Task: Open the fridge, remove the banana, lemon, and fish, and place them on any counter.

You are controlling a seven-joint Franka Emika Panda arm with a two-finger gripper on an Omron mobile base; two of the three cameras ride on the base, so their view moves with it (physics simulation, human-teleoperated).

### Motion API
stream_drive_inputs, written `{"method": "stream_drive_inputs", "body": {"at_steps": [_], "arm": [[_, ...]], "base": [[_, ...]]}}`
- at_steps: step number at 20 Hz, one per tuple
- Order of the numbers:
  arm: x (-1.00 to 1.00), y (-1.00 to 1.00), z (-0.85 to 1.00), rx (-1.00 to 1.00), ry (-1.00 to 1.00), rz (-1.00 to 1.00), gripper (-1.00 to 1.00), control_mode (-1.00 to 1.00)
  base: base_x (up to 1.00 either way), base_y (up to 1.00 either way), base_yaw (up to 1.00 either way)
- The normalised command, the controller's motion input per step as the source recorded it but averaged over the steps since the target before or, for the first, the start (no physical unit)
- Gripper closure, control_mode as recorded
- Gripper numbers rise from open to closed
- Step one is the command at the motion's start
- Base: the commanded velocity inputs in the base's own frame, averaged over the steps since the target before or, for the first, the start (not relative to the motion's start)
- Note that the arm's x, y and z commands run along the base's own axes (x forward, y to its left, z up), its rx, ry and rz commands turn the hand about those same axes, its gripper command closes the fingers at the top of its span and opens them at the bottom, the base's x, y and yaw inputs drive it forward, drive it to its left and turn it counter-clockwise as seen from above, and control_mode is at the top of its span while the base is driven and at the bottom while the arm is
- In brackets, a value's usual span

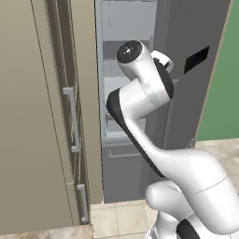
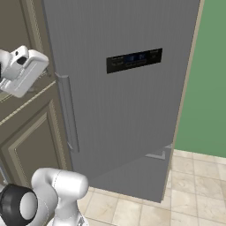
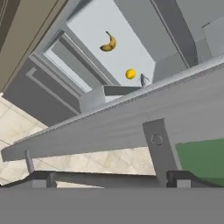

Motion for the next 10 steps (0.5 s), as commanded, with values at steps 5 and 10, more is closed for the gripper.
{"method": "stream_drive_inputs", "body": {"at_steps": [5,10], "arm": [[0.29,0.06,-0.25,-0.13,0.0,0.04,-1.0,-1.0],[0.28,0.0,-0.23,-0.1,0.0,0.05,-1.0,-1.0]], "base": [[0.0,0.0,0.0],[0.0,0.0,0.0]]}}
